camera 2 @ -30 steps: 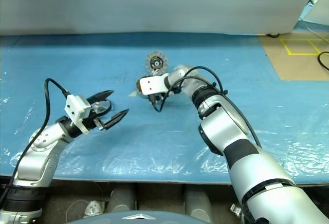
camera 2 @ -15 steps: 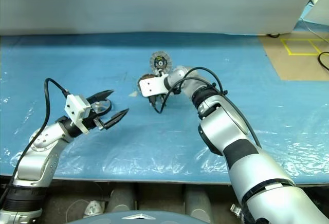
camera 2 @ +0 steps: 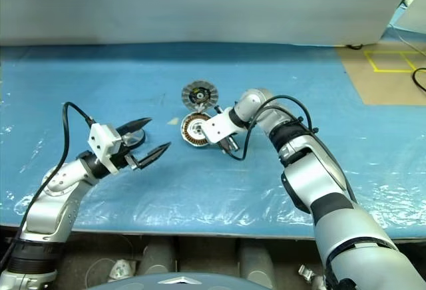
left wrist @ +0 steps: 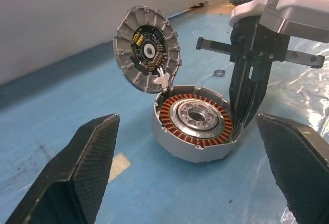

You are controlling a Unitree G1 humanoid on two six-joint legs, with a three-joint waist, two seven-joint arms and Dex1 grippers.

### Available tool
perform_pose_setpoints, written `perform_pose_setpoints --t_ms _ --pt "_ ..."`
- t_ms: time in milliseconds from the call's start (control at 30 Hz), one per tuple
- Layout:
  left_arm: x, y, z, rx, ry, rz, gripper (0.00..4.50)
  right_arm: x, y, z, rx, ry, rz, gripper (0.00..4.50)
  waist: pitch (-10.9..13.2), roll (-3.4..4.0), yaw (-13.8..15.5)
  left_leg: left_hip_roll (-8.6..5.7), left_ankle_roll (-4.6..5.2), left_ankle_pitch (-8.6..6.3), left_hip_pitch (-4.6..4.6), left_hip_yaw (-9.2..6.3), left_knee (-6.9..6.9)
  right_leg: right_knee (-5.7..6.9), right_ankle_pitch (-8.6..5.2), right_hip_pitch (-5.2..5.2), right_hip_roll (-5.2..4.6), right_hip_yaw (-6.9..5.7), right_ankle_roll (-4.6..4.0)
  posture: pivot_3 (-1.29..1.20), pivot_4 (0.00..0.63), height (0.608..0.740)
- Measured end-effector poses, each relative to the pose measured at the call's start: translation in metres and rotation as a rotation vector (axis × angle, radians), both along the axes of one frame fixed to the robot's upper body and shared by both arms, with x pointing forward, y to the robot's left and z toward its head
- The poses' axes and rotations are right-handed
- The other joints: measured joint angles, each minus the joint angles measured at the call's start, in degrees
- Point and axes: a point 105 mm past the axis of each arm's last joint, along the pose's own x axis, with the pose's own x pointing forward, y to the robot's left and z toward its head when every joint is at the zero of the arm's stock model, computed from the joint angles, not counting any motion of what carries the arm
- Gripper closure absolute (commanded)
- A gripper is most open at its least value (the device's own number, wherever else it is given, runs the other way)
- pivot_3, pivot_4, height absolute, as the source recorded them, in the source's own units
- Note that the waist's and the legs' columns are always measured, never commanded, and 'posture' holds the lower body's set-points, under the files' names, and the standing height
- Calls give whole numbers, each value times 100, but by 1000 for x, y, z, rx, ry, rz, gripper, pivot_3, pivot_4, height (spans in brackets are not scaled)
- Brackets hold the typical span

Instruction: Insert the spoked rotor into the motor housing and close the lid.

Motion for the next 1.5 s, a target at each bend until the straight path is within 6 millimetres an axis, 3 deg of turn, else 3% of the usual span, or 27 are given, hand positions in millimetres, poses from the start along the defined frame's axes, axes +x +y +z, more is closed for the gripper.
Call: perform_pose_setpoints --t_ms 300,467,733,933,1100,1333,1400,1500 --pt "1 -1 2 2 -8 -8 0 -9 5 4 23 52 23 4484 0 0 -5 1 0 0 -1 0 10 0 0 2 0 0 0 0 150 740" --pt "1 -1 2 4 -7 -10 0 -9 7 4 37 57 21 2816 0 0 -14 1 0 0 -1 0 10 1 0 2 1 0 0 0 150 740" --pt "-1 -10 -2 7 8 -58 0 -12 8 21 130 109 10 2816 0 -1 -3 1 1 0 -5 0 15 0 0 2 0 0 0 0 150 740" --pt "-2 -13 -10 -1 40 -81 0 -18 4 44 312 187 -42 2816 0 -1 6 1 1 0 -4 -1 16 0 0 3 0 1 0 0 150 740" --pt "-3 -21 -21 -45 81 -95 0 -7 -1 67 537 184 -171 2816 0 -1 8 -1 -3 -2 -2 -1 16 1 1 3 0 6 0 0 150 740" --pt "-1 -25 -45 -54 161 -83 0 35 -67 87 764 46 -585 2816 -1 -2 34 -8 -25 7 -2 -2 15 -6 1 8 0 12 1 0 150 740" --pt "-1 -29 -46 -65 160 -92 0 46 -90 81 788 4 -732 2816 -1 -4 39 -10 -35 2 -1 -2 13 -9 1 11 0 13 2 0 150 740" --pt "0 -30 -47 -70 158 -87 0 49 -118 50 759 28 -916 2816 -1 -4 40 -9 -37 3 3 -3 7 -14 1 14 1 15 2 0 150 740"
